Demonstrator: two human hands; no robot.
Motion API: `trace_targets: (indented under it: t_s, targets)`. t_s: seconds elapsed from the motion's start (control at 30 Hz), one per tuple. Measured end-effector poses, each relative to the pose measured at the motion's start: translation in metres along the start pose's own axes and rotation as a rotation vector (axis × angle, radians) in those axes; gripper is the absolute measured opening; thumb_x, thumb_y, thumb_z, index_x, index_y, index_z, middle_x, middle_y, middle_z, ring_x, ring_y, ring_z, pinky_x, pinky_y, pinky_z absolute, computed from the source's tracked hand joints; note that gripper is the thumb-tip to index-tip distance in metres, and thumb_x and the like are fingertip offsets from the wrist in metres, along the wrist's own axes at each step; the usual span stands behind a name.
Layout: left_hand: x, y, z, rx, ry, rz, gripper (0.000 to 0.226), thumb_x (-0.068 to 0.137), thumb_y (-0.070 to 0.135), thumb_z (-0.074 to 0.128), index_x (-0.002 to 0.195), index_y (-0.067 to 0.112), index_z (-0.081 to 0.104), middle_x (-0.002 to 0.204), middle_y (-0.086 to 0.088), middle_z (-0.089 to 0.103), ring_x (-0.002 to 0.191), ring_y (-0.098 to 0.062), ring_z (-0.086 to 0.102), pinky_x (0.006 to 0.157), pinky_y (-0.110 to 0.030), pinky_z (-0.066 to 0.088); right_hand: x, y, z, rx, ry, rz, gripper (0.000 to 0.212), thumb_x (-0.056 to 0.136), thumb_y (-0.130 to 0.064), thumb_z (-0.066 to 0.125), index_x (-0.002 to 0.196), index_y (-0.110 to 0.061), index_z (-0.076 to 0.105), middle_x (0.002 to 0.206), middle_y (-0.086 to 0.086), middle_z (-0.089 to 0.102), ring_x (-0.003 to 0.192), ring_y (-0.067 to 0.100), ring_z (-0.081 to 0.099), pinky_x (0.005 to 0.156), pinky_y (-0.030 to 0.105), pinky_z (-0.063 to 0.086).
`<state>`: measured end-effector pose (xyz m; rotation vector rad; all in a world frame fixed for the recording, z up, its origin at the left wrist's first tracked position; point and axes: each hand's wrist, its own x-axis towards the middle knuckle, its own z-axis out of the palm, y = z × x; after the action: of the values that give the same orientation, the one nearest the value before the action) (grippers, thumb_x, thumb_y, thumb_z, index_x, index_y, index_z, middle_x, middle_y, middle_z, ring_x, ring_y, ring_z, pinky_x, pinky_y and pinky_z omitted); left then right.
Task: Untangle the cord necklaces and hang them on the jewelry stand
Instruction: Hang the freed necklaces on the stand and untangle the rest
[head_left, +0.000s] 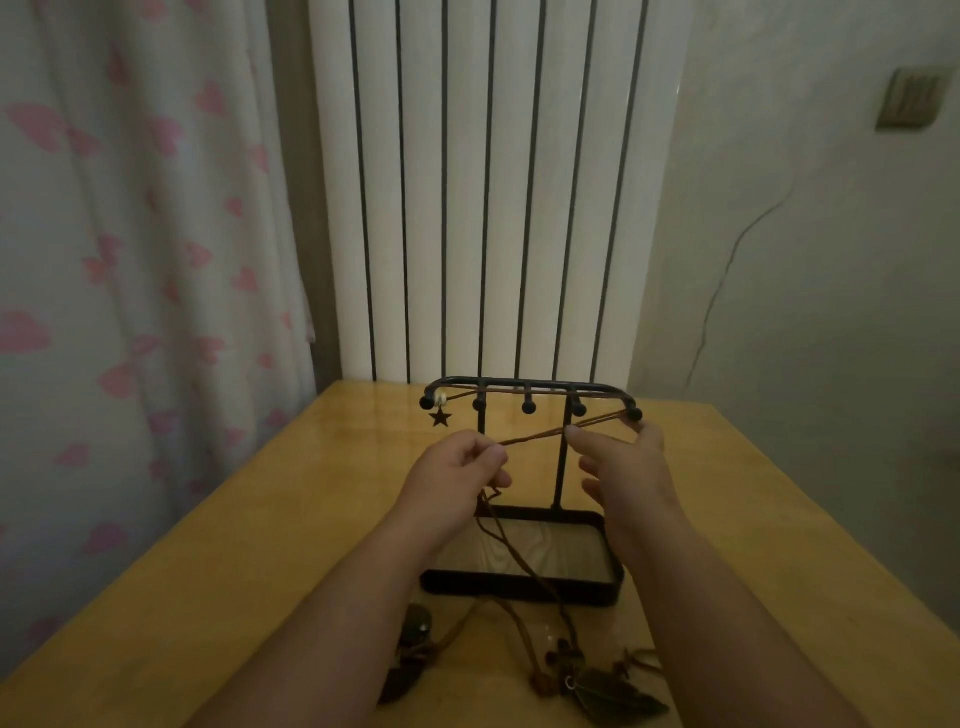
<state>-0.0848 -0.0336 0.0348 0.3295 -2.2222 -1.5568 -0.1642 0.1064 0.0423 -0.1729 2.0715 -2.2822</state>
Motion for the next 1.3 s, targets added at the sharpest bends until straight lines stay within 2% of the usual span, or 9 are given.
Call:
trace_targets:
  t_s: [0.07,0.23,0.37,0.43,0.57,0.73,1.0,1.17,1.3]
  targets:
    - [0.001,-0.001,-0.006,-0.006,0.001,-0.015,0.017,0.1,0.03,0.051,0.098,0.023,0.066,0.088,0.001,0.071,0.093,-0.015,0.065,0.084,-0.033,0.051,-0.004,0.002,0.006,-0.025,0.027,0.012,0.069,0.081,-0.03,0.075,0.138,-0.028,0.035,0.103,-0.007,0.052,0.113,0.024,0.05,0.1,0.05,0.043]
    - [0.005,-0.001,-0.012,-0.01,0.007,-0.021,0.016,0.099,0.031,0.053,0.098,0.023,0.066,0.08,-0.002,0.07,0.084,-0.018,0.067,0.086,-0.039,0.055,-0.013,-0.014,0.026,0.126,-0.008,0.084,0.044,0.087,-0.06,0.056,0.115,-0.027,0.052,0.103,-0.006,0.057,0.091,0.014,0.052,0.077,0.036,0.046]
    - [0.007,-0.005,-0.023,-0.001,0.009,-0.055,0.018,0.098,0.035,0.054,0.095,0.023,0.067,0.067,0.0,0.06,0.064,-0.017,0.058,0.069,-0.037,0.053,-0.009,-0.023,0.033,0.063,0.142,0.071,0.038,0.093,-0.048,0.054,0.112,-0.016,0.061,0.098,-0.002,0.061,0.089,0.015,0.056,0.08,0.036,0.048]
    - [0.01,-0.005,-0.033,-0.037,-0.022,-0.137,0.025,0.096,0.04,0.056,0.09,0.019,0.066,0.063,0.004,0.052,0.057,-0.014,0.048,0.06,-0.033,0.045,-0.011,-0.023,0.034,0.041,0.17,0.031,0.037,0.095,-0.046,0.053,0.109,-0.014,0.064,0.096,0.0,0.064,0.083,0.014,0.055,0.071,0.032,0.044]
    - [0.014,0.001,-0.055,-0.465,-0.073,-0.372,0.027,0.094,0.037,0.061,0.075,0.018,0.056,0.053,0.006,0.04,0.044,-0.01,0.039,0.051,-0.028,0.037,-0.016,-0.023,0.034,0.057,0.173,-0.015,0.031,0.097,-0.041,0.052,0.103,-0.014,0.065,0.094,-0.001,0.064,0.081,0.009,0.053,0.058,0.025,0.034]
    - [0.017,0.002,-0.068,-0.725,-0.08,-0.426,0.025,0.098,0.028,0.052,0.076,0.015,0.053,0.054,0.004,0.038,0.043,-0.011,0.037,0.055,-0.029,0.035,-0.019,-0.025,0.036,0.048,0.207,-0.016,0.025,0.097,-0.038,0.052,0.085,-0.018,0.062,0.085,-0.002,0.063,0.075,0.009,0.053,0.057,0.026,0.035]
    - [0.026,-0.006,-0.068,-0.667,0.035,-0.444,0.019,0.098,0.03,0.055,0.09,0.014,0.057,0.052,0.004,0.041,0.042,-0.01,0.039,0.051,-0.028,0.037,-0.022,-0.027,0.034,0.032,0.204,-0.03,0.024,0.097,-0.038,0.052,0.077,-0.026,0.055,0.083,-0.006,0.061,0.074,0.004,0.05,0.056,0.024,0.032]
    - [0.028,0.012,-0.064,-1.036,0.031,-0.496,0.016,0.1,0.019,0.048,0.09,0.009,0.055,0.057,0.002,0.04,0.044,-0.009,0.035,0.036,-0.021,0.035,-0.023,-0.028,0.034,0.029,0.202,-0.036,0.025,0.097,-0.042,0.052,0.084,-0.021,0.06,0.084,-0.006,0.062,0.074,0.004,0.05,0.056,0.024,0.032]
    - [0.028,0.027,-0.065,-0.814,0.141,-0.458,0.013,0.098,0.015,0.051,0.092,0.007,0.059,0.061,0.0,0.045,0.051,-0.009,0.039,0.042,-0.02,0.037,-0.022,-0.023,0.033,-0.011,0.208,-0.069,0.029,0.095,-0.047,0.051,0.08,-0.024,0.059,0.082,-0.007,0.061,0.074,0.003,0.05,0.056,0.024,0.032]
